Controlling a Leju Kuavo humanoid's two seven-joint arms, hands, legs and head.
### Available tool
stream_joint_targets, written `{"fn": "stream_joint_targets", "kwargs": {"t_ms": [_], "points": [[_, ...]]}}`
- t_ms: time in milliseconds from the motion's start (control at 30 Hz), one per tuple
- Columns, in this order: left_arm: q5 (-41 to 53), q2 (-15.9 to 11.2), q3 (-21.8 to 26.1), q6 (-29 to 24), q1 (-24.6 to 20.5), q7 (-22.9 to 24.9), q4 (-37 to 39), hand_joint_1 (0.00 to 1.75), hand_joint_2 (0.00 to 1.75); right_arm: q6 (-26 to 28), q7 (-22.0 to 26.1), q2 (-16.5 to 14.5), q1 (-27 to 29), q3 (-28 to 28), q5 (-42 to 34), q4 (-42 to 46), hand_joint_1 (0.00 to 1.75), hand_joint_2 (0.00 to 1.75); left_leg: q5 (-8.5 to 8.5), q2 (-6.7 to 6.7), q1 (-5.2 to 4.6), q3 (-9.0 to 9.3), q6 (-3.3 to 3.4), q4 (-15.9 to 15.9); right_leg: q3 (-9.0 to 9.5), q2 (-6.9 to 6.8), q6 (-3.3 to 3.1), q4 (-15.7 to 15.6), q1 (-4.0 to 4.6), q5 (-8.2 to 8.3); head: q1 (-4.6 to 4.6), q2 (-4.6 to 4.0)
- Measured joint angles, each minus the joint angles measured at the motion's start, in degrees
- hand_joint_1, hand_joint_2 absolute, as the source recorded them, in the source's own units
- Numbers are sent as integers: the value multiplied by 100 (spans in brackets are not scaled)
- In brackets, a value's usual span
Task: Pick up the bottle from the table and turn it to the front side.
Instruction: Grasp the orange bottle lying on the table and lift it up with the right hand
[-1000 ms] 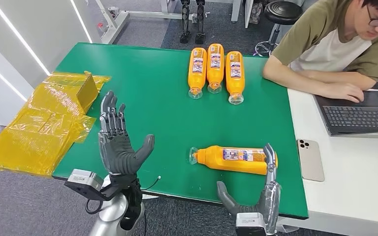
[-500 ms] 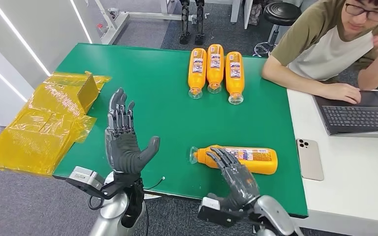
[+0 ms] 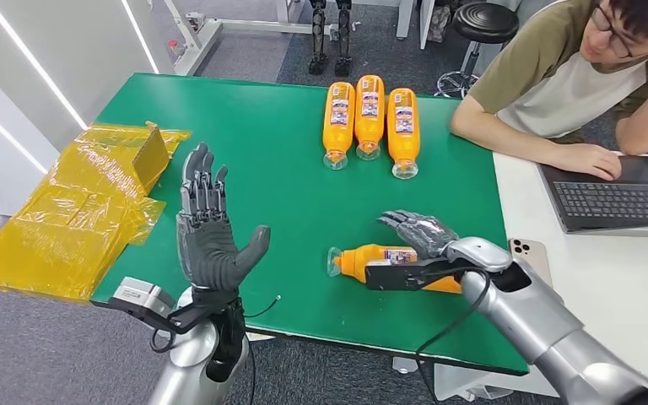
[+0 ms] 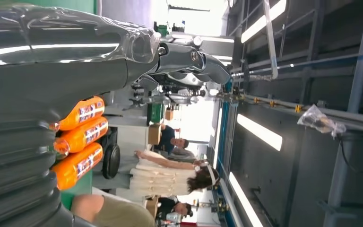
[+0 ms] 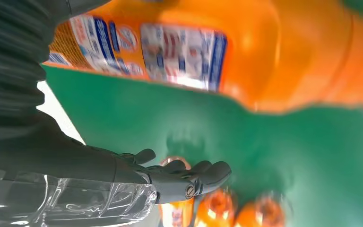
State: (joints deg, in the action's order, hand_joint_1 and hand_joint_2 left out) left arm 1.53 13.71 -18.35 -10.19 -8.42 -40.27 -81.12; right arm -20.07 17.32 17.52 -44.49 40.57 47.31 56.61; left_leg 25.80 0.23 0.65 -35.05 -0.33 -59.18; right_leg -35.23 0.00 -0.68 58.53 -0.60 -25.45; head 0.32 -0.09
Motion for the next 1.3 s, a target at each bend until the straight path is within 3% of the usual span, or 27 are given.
{"fn": "stream_joint_targets", "kwargs": {"t_ms": [200,533,867,1233,1267,1300], "points": [[-94,12,160,-159,9,-1,-56,0,175,-679,88,68,-612,879,-441,-665,0,175,0,-8,0,-4,0,0,1,-8,1,0,0,-1,1,0],[-156,17,286,-318,52,-1,-246,0,175,-1037,69,13,-1182,1937,-793,-1472,0,175,0,-16,0,-7,0,0,0,-15,2,0,0,-1,0,0],[-166,15,322,-439,65,-1,-297,0,175,-883,-283,-187,-1584,2602,-919,-2136,0,175,-1,-18,0,-8,0,0,0,-16,2,1,0,-1,1,0],[-195,5,357,-506,114,0,-352,0,175,-565,-386,-414,-1678,2972,-995,-2679,0,175,0,-18,0,-7,0,0,0,-16,3,0,1,-2,1,0],[-195,4,357,-506,117,0,-353,0,175,-563,-384,-419,-1686,2994,-998,-2705,3,175,0,-18,0,-7,0,0,0,-16,3,0,1,-2,1,0],[-195,4,357,-506,119,0,-353,0,175,-560,-381,-424,-1693,3012,-999,-2725,41,175,0,-18,0,-7,0,0,0,-16,3,0,1,-2,1,0]]}}
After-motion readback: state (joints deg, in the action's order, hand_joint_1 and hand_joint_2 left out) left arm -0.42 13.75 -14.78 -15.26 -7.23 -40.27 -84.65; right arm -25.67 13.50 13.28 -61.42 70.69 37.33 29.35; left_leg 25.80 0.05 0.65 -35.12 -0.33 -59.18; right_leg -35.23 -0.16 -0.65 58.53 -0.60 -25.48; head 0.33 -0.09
